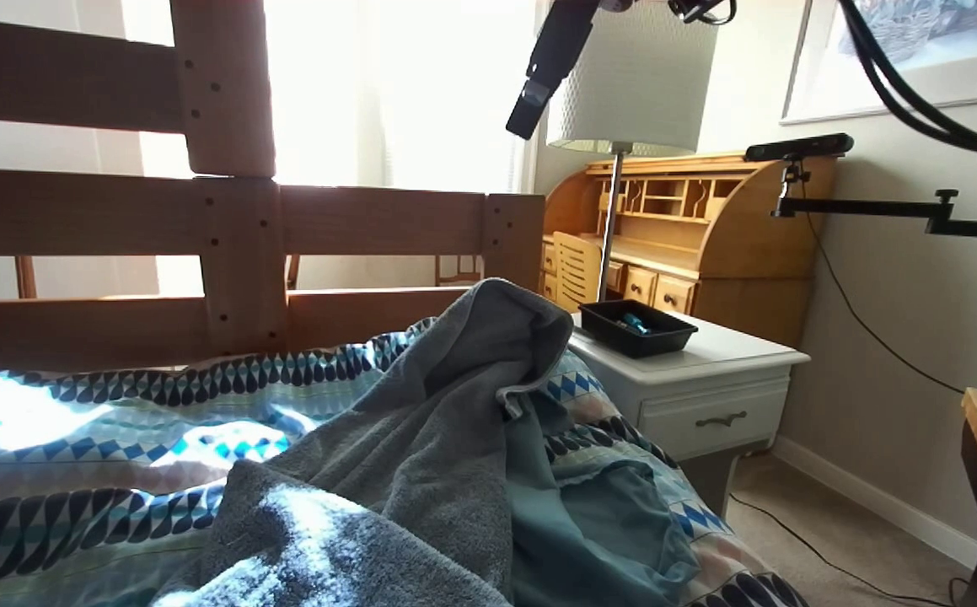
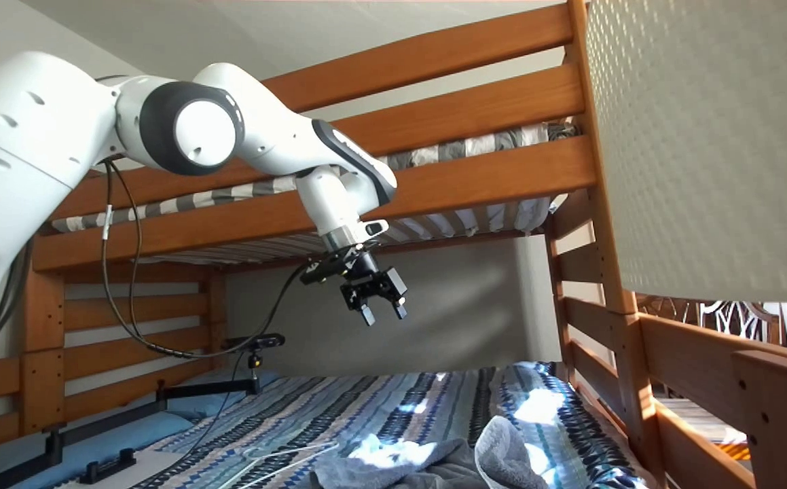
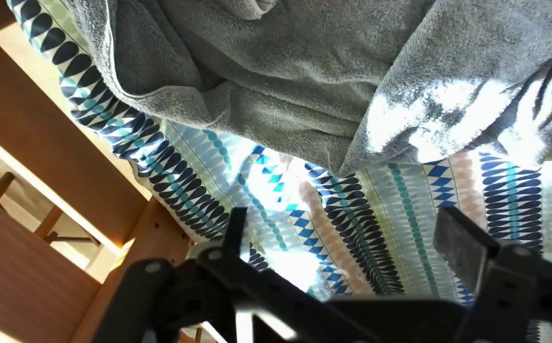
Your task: Remove the blue cloth and towel and put them on the bed
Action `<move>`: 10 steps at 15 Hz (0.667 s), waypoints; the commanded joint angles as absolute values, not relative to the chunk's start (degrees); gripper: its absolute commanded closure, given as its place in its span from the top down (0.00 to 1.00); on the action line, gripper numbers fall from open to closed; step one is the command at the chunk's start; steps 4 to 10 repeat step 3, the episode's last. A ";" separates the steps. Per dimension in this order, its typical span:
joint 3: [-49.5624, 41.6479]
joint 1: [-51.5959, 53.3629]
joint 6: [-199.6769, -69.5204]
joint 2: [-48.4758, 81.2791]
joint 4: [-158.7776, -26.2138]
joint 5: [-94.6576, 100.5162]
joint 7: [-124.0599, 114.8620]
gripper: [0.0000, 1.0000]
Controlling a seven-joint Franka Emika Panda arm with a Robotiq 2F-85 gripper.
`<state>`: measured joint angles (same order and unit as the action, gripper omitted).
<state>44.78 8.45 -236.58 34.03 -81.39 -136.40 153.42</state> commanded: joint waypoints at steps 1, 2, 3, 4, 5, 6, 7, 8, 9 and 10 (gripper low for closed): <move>43.19 9.26 -235.98 33.59 -81.64 -137.42 153.90 1.00; 43.01 9.27 -235.90 33.75 -81.74 -137.41 153.89 1.00; 42.87 9.26 -235.88 33.89 -81.76 -137.40 153.89 1.00; 42.87 9.26 -235.88 33.89 -81.76 -137.40 153.89 1.00; 42.87 9.26 -235.88 33.89 -81.76 -137.40 153.89 1.00; 42.87 9.26 -235.88 33.89 -81.76 -137.40 153.89 1.00; 42.87 9.26 -235.88 33.89 -81.76 -137.40 153.89 1.00; 42.87 9.26 -235.88 33.89 -81.76 -137.40 153.89 1.00; 42.87 9.26 -235.88 33.89 -81.76 -137.40 153.89 1.00; 42.87 9.26 -235.88 33.89 -81.76 -137.40 153.89 1.00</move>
